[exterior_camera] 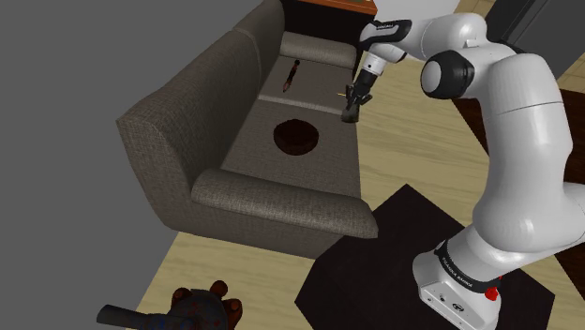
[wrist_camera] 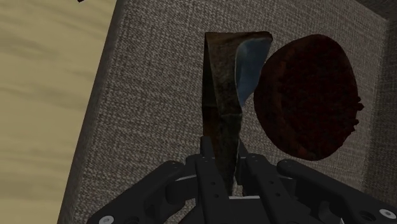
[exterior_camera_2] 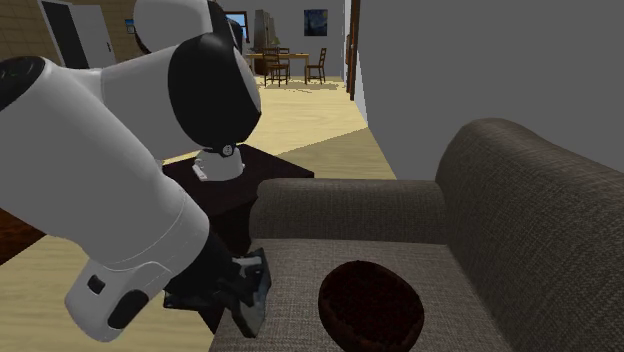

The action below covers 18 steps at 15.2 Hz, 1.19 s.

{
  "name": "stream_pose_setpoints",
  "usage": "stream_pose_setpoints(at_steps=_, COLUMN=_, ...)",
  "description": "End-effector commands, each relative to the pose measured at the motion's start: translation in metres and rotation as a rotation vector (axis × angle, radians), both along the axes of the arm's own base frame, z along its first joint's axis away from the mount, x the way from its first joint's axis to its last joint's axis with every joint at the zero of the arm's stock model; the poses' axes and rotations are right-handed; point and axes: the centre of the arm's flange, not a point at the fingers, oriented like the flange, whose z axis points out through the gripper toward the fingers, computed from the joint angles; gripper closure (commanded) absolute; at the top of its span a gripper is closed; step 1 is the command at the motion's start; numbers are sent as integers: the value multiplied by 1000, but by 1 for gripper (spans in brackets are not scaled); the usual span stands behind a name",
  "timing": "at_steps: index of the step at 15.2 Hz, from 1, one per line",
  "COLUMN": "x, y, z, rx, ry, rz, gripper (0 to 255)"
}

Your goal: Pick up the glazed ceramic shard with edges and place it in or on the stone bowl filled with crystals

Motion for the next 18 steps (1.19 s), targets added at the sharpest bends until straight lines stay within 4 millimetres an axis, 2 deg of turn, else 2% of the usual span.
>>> stream_pose_setpoints(at_steps=1, x=0, y=-1, z=11, rx=0, ry=0, rz=0, gripper=255)
stream_pose_setpoints(at_steps=5, x=0, y=-1, z=31, rx=0, ry=0, rz=0, gripper=255)
stream_pose_setpoints(at_steps=18, x=74, y=153, z=42, rx=0, ry=0, rz=0, gripper=255)
